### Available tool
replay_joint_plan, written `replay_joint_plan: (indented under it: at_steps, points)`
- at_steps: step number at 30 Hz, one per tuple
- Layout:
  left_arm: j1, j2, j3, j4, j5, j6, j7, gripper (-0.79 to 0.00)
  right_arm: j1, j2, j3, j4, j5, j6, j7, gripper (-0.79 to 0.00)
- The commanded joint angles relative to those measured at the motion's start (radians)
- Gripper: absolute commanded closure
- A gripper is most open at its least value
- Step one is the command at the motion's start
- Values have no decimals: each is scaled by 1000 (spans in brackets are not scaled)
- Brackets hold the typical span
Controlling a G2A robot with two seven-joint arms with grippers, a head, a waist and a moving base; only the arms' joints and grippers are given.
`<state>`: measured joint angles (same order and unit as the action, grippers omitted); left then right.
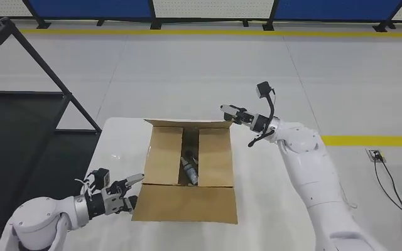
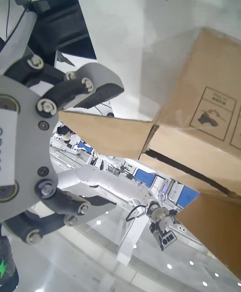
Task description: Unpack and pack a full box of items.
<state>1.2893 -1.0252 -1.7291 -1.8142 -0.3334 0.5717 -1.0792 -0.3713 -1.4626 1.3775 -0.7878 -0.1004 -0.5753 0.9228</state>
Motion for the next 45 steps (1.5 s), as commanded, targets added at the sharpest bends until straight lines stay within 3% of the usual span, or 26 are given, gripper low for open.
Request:
replay_joint_plan:
  at_steps: [1,7,17,20,23,35,45]
  points:
    - [5,-2,-5,-10,-46,0,32,-785,-14,2,-5,-32,-8,15,-23,-785]
    - [17,-15,-13,-35,-180,-4,205,-785,-50,9,-25,-124,-55,66,-83,-785]
    - [5,-32,18,-118,-292,-39,470,-785,-59,23,-31,-176,10,132,-12,-785]
    - [-2,-34,37,-148,-269,-52,543,-785,-51,26,-33,-178,47,194,23,-785]
    - [-15,-35,65,-169,-224,-62,607,-785,-31,26,-59,-169,-15,307,-23,-785]
    - [-75,-44,183,-179,-120,-84,756,-785,-61,27,-69,-216,7,322,-7,-785]
    - [-125,-54,233,-139,-115,-95,820,-785,-113,48,-51,-313,132,552,185,-785]
